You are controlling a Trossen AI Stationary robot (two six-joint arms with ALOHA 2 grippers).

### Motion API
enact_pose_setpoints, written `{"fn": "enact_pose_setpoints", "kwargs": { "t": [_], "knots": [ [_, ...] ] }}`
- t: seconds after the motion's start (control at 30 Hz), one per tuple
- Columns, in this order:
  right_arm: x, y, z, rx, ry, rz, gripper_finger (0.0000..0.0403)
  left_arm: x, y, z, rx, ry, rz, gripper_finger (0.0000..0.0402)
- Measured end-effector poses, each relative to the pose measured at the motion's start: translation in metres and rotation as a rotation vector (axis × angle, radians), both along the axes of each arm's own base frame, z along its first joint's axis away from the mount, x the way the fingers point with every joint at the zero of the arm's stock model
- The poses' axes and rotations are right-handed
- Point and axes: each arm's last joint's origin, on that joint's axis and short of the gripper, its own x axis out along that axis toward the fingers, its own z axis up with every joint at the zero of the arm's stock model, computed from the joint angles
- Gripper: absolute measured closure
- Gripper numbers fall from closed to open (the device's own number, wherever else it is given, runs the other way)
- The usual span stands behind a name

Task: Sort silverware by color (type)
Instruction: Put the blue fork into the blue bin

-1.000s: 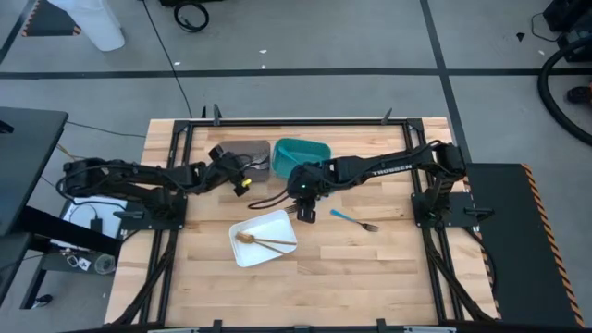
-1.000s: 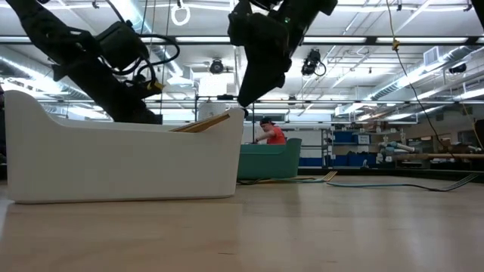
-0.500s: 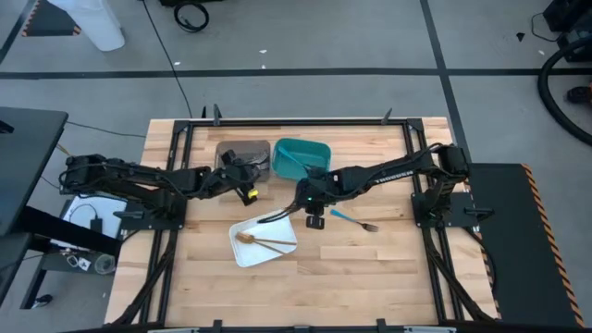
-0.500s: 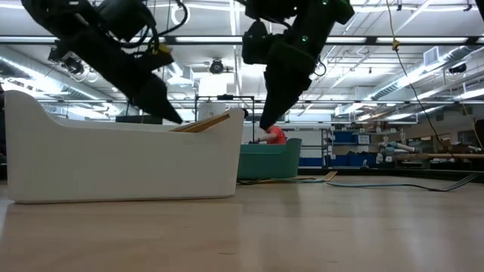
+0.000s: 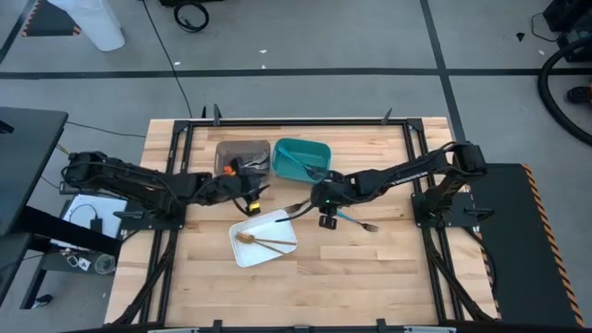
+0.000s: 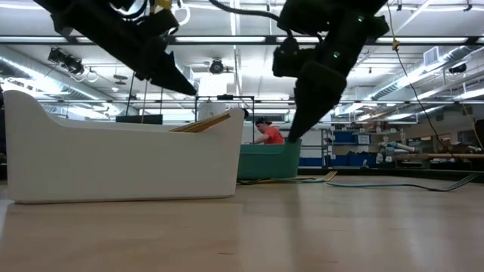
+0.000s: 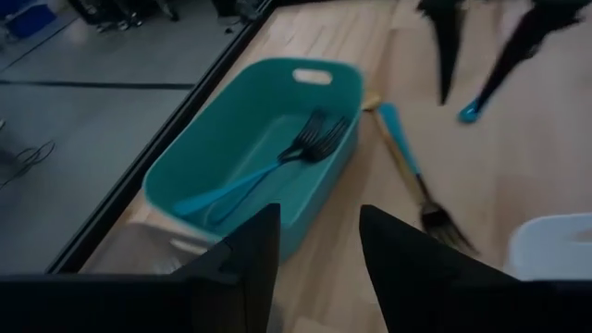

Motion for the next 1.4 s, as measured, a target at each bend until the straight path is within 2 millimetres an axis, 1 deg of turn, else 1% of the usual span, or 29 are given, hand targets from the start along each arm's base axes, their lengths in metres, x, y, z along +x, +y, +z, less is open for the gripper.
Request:
{"fn": "enact_pose_setpoints", "kwargs": {
  "t": [0.1,0.27,0.43,0.6,0.93,1.17,1.4],
  "knots": [
    [-0.007,0.001,-0.006,0.021,0.047,-0.021,0.0283,0.001,-0.005,0.003,-0.002,-0.01,-0.022,0.0242],
    [-0.019,0.004,-0.016,0.0,0.152,-0.025,0.0283,0.001,-0.014,0.003,-0.01,-0.019,-0.054,0.0242],
    [-0.027,0.005,-0.025,0.082,0.208,-0.033,0.0283,0.0,-0.023,0.004,-0.011,-0.02,-0.089,0.0242],
    [-0.039,0.013,-0.028,0.09,0.318,-0.065,0.0283,0.0,-0.03,0.004,-0.011,-0.021,-0.118,0.0242],
    [-0.052,0.033,-0.032,0.135,0.408,-0.075,0.0283,0.0,-0.03,0.004,-0.01,-0.02,-0.119,0.0242],
    [-0.068,0.033,-0.05,0.169,0.472,-0.137,0.029,0.0,-0.03,0.003,-0.009,-0.019,-0.12,0.0242],
    [-0.076,0.032,-0.054,0.207,0.445,-0.142,0.0317,0.0,-0.03,0.003,-0.008,-0.017,-0.12,0.0242]
  ]
}}
